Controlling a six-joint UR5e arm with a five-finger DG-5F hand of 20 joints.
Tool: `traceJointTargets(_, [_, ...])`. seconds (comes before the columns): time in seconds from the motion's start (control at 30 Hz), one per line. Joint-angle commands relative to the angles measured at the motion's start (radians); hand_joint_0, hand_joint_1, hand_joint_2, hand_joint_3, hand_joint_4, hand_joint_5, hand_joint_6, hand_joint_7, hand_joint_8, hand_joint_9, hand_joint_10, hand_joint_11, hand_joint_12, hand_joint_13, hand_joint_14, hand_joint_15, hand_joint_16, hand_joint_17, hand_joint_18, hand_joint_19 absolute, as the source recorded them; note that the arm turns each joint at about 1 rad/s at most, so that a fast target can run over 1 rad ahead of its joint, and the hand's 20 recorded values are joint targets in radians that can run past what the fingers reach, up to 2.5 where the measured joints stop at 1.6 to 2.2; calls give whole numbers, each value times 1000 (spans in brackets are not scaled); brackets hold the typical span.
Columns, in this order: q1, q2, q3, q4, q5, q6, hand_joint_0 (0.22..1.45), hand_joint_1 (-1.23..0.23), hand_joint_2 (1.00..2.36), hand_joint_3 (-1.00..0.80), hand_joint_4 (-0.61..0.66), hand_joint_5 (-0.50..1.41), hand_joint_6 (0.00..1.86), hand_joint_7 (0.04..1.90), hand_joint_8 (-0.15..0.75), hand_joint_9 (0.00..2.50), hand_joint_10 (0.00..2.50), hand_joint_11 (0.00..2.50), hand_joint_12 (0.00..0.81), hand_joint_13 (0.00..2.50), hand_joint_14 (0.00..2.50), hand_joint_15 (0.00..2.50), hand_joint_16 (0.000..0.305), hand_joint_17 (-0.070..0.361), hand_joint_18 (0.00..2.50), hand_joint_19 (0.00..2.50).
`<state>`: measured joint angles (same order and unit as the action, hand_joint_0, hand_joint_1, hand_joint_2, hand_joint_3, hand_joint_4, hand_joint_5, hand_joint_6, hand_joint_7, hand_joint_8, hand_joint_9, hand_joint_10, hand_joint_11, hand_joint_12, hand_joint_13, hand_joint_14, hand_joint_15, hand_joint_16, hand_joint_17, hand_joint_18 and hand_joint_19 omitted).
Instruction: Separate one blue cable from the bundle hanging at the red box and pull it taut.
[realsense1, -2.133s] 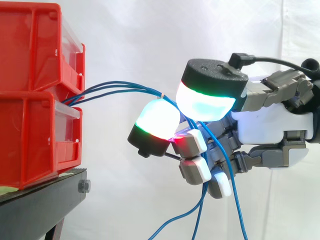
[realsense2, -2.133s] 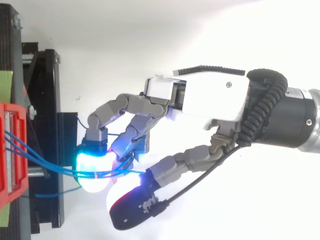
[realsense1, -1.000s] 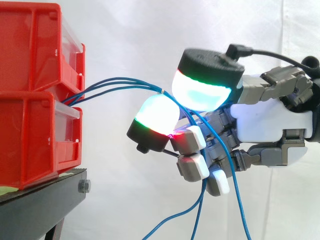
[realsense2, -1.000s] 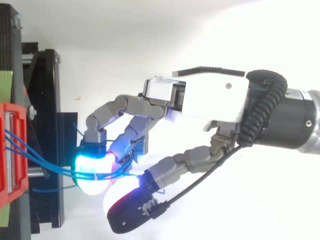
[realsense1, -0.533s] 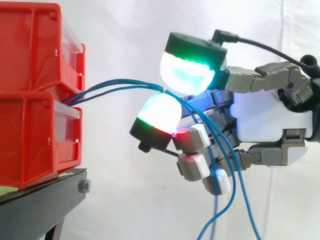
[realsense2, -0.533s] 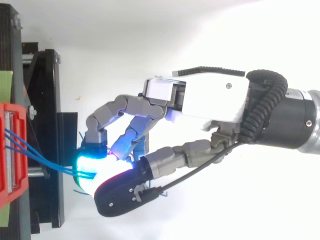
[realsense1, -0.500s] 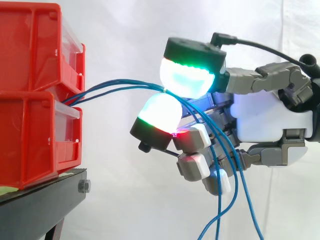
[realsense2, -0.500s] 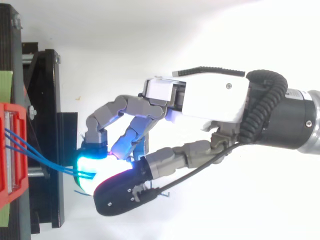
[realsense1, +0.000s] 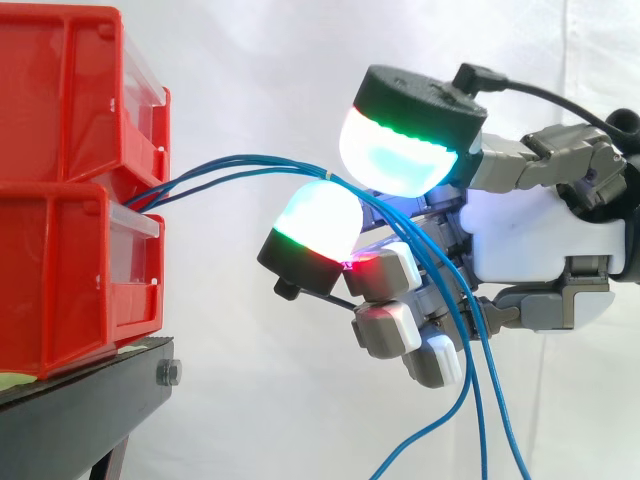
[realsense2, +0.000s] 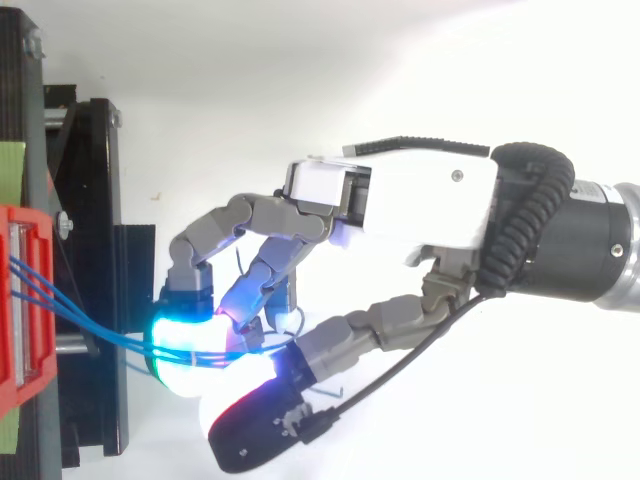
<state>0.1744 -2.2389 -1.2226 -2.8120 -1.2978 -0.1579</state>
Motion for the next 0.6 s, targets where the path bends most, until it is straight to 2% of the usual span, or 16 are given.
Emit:
traceJointTargets(0.0, [0, 1, 0, 0, 0, 0, 575, -743, 1000, -500, 165, -193, 914, 1073, 314, 960, 25, 1106, 383, 937, 28, 994, 47, 106, 974, 887])
traceJointTargets(0.03, [0, -1, 0, 3, 0, 0, 567, -722, 1000, -500, 166, -192, 914, 1072, 319, 961, 25, 1105, 382, 938, 28, 991, 47, 106, 978, 886])
traceJointTargets(0.13, [2, 1, 0, 5, 0, 0, 526, -475, 1000, -500, 188, -190, 907, 1074, 331, 974, 24, 1112, 401, 933, 25, 1006, 50, 112, 996, 878])
traceJointTargets(0.23, [2, 1, 0, 5, 0, 0, 539, -407, 1000, -500, 190, -193, 903, 1074, 331, 968, 24, 1088, 397, 934, 25, 1006, 50, 112, 991, 894])
traceJointTargets(0.3, [2, 1, 0, 6, 0, 0, 571, -415, 1000, -500, 183, -194, 902, 1080, 325, 965, 24, 1085, 390, 932, 26, 1011, 48, 108, 978, 906])
traceJointTargets(0.43, [4, 1, 0, 9, 0, 0, 596, -534, 1016, -281, 175, -190, 904, 1086, 327, 929, 24, 1099, 386, 938, 26, 1011, 47, 107, 977, 910])
traceJointTargets(0.57, [7, 1, 0, 26, 8, 0, 592, -600, 1022, -177, 174, -193, 908, 1089, 322, 903, 23, 1106, 387, 942, 26, 1004, 48, 108, 981, 900])
